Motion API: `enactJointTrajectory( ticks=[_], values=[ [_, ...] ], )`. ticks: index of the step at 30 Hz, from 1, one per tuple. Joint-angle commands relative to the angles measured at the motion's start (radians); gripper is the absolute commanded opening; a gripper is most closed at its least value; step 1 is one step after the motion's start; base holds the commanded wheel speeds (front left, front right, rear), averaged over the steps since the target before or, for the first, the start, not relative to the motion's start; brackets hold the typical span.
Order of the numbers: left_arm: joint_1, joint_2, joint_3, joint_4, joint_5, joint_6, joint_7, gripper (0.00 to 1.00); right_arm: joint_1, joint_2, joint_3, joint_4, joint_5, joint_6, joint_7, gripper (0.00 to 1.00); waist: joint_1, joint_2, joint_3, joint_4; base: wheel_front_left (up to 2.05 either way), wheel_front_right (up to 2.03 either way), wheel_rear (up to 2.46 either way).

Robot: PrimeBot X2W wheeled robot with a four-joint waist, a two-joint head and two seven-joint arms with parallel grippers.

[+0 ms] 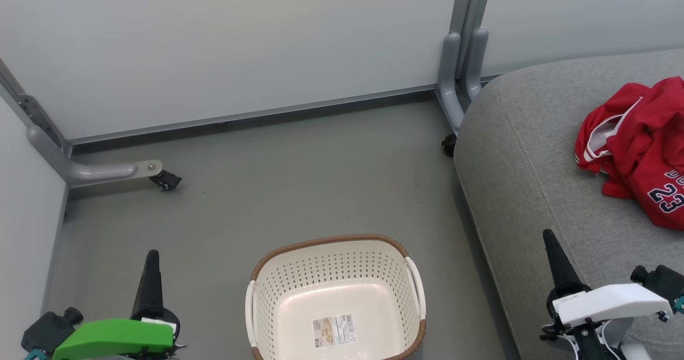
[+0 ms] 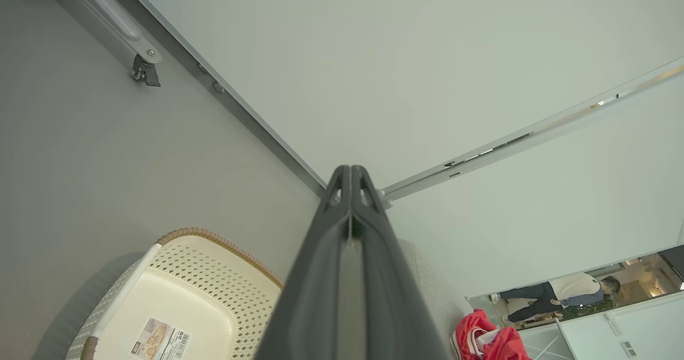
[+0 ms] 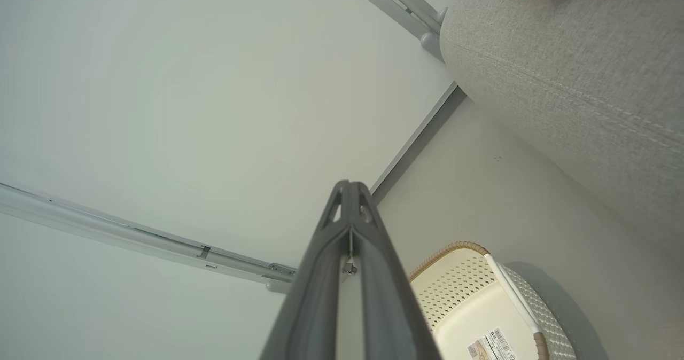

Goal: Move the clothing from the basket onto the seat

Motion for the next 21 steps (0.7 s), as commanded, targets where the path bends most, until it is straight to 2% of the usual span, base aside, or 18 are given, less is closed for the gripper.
enactJointTrajectory(
  ticks=[1,21],
  values=[
    [-0.031,0.01,0.008,-0.004,-0.031,-0.006,0.007,0.0,-0.021,-0.007,-0.007,-0.003,0.03,0.0,0.008,0.0,0.0,0.0,0.0,0.0,0.0,0.0,0.0],
    [-0.072,0.01,0.03,0.03,-0.217,-0.019,0.058,0.0,-0.047,-0.004,-0.039,0.02,0.218,0.0,0.059,0.0,0.0,0.0,0.004,0.0,0.0,0.0,0.0]
  ],
)
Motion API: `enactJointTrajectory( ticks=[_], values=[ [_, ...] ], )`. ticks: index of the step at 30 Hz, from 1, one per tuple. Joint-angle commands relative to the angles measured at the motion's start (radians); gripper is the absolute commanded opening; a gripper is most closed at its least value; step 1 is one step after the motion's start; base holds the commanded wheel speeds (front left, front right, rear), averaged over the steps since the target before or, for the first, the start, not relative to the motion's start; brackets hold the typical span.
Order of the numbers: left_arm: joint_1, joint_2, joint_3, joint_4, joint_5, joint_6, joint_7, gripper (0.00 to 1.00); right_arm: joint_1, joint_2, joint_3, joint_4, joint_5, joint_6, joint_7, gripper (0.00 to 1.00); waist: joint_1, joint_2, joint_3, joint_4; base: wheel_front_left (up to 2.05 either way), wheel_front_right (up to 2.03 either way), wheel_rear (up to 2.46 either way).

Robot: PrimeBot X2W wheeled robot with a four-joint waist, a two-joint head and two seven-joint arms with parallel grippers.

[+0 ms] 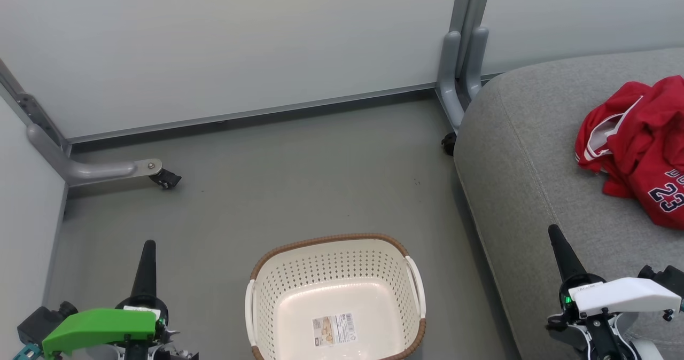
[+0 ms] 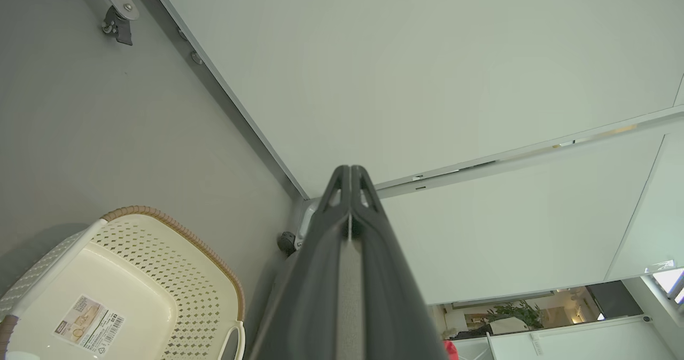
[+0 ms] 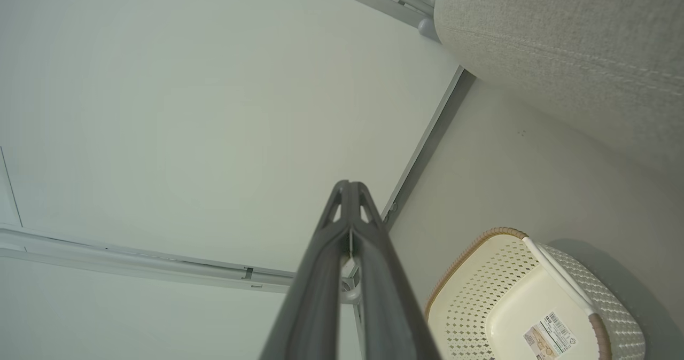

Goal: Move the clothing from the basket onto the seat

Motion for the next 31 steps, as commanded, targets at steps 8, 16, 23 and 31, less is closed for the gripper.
enactJointTrajectory(
  ticks=[8,16,23,31],
  values=[
    [-0.04,0.008,0.014,0.01,-0.083,-0.012,0.023,0.0,-0.028,-0.003,-0.017,0.007,0.082,0.0,0.024,0.0,0.0,-0.0001,0.001,0.0,0.0,0.0,0.0],
    [-0.055,0.007,0.023,0.022,-0.153,-0.017,0.043,0.0,-0.037,-0.001,-0.031,0.017,0.152,0.0,0.045,0.0,0.0,-0.0001,0.003,0.0,0.0,0.0,0.0],
    [-0.065,0.005,0.03,0.031,-0.201,-0.019,0.058,0.0,-0.044,0.0,-0.04,0.023,0.202,0.0,0.058,0.0,0.0,-0.0001,0.004,0.0,0.0,0.0,0.0],
    [-0.078,0.003,0.039,0.042,-0.256,-0.024,0.075,0.0,-0.049,0.002,-0.051,0.031,0.258,0.0,0.076,0.0,0.0,-0.0001,0.006,0.0,0.0,0.0,0.0]
  ],
)
